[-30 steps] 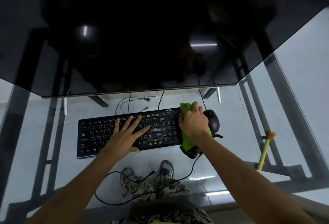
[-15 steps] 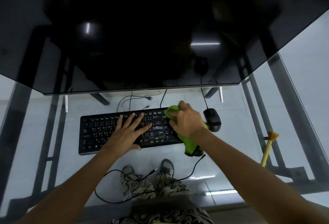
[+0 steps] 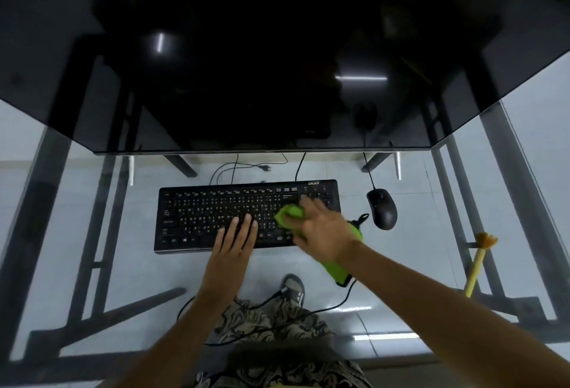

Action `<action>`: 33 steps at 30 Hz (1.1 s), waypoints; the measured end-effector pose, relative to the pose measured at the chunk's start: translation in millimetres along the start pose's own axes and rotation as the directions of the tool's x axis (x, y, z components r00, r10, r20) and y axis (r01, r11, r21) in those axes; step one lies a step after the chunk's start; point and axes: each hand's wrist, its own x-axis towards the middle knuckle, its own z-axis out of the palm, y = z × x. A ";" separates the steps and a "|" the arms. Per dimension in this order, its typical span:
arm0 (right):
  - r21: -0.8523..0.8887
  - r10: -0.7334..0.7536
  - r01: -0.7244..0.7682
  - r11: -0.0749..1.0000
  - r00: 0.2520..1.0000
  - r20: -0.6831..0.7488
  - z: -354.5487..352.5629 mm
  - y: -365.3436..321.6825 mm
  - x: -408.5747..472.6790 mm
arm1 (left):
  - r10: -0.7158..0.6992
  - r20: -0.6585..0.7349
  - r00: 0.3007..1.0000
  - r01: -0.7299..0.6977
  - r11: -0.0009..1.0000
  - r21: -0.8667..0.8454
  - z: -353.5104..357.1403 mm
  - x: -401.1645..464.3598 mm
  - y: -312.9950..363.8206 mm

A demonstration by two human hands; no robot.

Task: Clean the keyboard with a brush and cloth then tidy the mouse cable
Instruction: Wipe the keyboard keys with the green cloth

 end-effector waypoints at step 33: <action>-0.094 -0.223 0.233 0.968 0.969 0.106 -7.9 -8.9 9.1 | 0.098 -0.082 0.992 -0.100 0.995 -0.029 20.6 -8.3 -10.4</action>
